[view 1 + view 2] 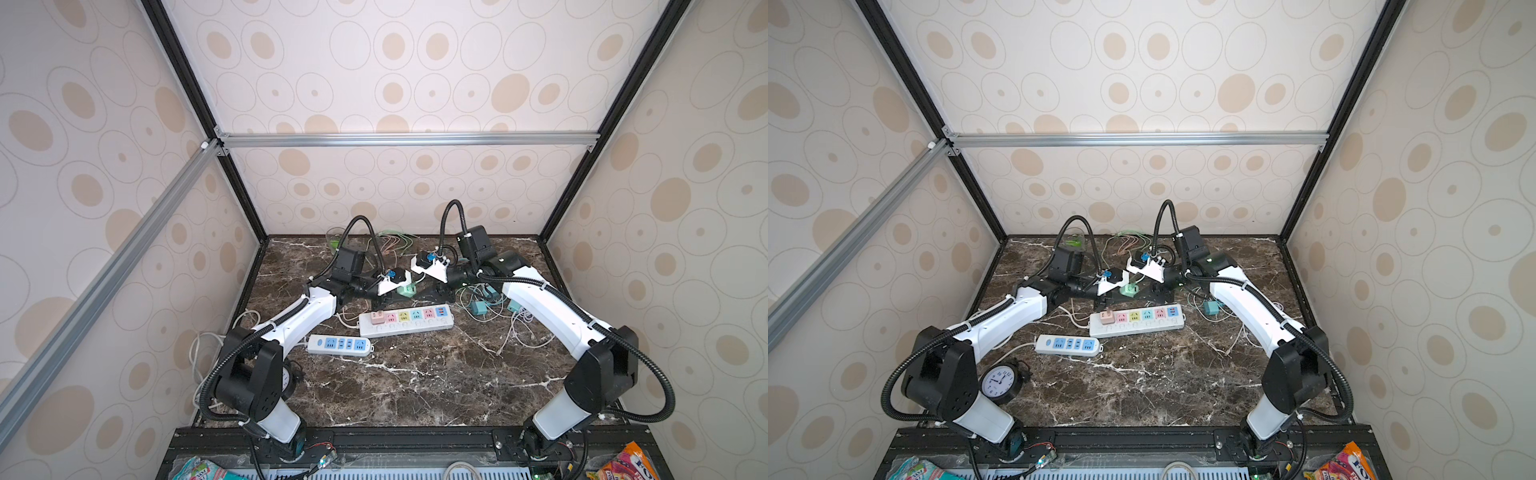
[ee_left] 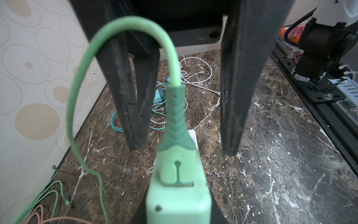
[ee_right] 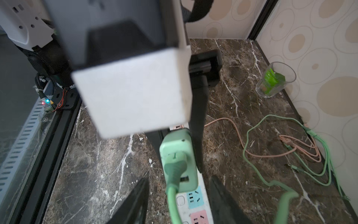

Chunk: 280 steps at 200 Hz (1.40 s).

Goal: Insert plugs into power strip
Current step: Pass the plug.

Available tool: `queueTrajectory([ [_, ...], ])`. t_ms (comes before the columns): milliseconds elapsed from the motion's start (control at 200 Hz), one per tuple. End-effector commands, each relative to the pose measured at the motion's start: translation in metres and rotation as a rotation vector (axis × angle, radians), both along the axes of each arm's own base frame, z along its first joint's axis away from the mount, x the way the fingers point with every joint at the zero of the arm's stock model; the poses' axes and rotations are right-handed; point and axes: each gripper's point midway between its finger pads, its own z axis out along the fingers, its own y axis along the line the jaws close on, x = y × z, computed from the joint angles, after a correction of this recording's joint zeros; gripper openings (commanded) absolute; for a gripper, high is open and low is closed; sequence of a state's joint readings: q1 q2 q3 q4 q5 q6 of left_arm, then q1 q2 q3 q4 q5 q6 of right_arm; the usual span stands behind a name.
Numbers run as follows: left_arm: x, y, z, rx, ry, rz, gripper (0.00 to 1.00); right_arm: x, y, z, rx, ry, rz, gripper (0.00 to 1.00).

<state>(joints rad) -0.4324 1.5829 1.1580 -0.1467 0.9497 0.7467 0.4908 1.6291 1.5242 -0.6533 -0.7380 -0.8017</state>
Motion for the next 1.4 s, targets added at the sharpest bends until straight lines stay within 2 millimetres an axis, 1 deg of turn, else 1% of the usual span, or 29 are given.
queueTrajectory([
  [0, -0.009, -0.003, 0.02, -0.049, -0.085, -0.052, 0.0, -0.01, 0.007, -0.004, -0.023, -0.034, 0.096, 0.46],
  [75, -0.01, -0.003, 0.021, -0.059, -0.086, -0.05, 0.0, -0.009, 0.011, -0.003, -0.022, -0.052, 0.107, 0.42],
  [170, -0.011, -0.003, 0.02, -0.07, -0.08, -0.044, 0.0, -0.007, 0.014, -0.004, -0.042, -0.079, 0.116, 0.4],
  [310, -0.012, -0.003, 0.021, -0.089, -0.074, -0.037, 0.0, -0.012, 0.017, -0.01, -0.082, -0.083, 0.149, 0.36],
  [480, -0.011, -0.003, 0.022, -0.102, -0.065, -0.025, 0.0, -0.013, 0.021, -0.012, -0.1, -0.095, 0.16, 0.27],
  [660, -0.006, -0.005, 0.025, -0.118, -0.044, -0.01, 0.0, -0.022, 0.026, -0.016, -0.141, -0.097, 0.2, 0.23],
  [740, -0.006, -0.006, 0.026, -0.125, -0.043, -0.01, 0.0, -0.024, 0.026, -0.019, -0.158, -0.083, 0.213, 0.17],
  [870, -0.005, -0.004, 0.029, -0.141, -0.051, 0.009, 0.0, -0.024, 0.026, -0.022, -0.163, -0.079, 0.215, 0.02],
  [890, -0.005, -0.004, 0.029, -0.145, -0.053, 0.014, 0.04, -0.024, 0.025, -0.023, -0.163, -0.081, 0.213, 0.0],
  [925, -0.004, -0.003, 0.029, -0.151, -0.053, 0.034, 0.11, -0.023, 0.025, -0.022, -0.161, -0.091, 0.21, 0.0],
  [965, -0.003, -0.001, 0.029, -0.16, -0.052, 0.055, 0.16, -0.022, 0.026, -0.023, -0.161, -0.095, 0.208, 0.0],
  [1035, -0.001, 0.002, 0.029, -0.171, -0.044, 0.089, 0.28, -0.019, 0.026, -0.022, -0.157, -0.102, 0.199, 0.0],
  [1130, -0.001, 0.004, 0.027, -0.17, -0.035, 0.104, 0.38, -0.016, 0.026, -0.022, -0.153, -0.105, 0.188, 0.0],
  [1175, -0.002, 0.005, 0.026, -0.171, -0.031, 0.116, 0.45, -0.016, 0.027, -0.021, -0.151, -0.108, 0.187, 0.0],
  [1356, -0.004, 0.015, 0.021, -0.164, -0.041, 0.171, 0.57, -0.016, 0.028, -0.019, -0.143, -0.109, 0.189, 0.0],
  [1376, -0.002, 0.015, 0.025, -0.177, -0.066, 0.181, 0.59, -0.016, 0.028, -0.019, -0.144, -0.109, 0.188, 0.0],
  [1396, -0.001, 0.017, 0.024, -0.179, -0.072, 0.194, 0.61, -0.016, 0.027, -0.02, -0.146, -0.109, 0.187, 0.0],
])
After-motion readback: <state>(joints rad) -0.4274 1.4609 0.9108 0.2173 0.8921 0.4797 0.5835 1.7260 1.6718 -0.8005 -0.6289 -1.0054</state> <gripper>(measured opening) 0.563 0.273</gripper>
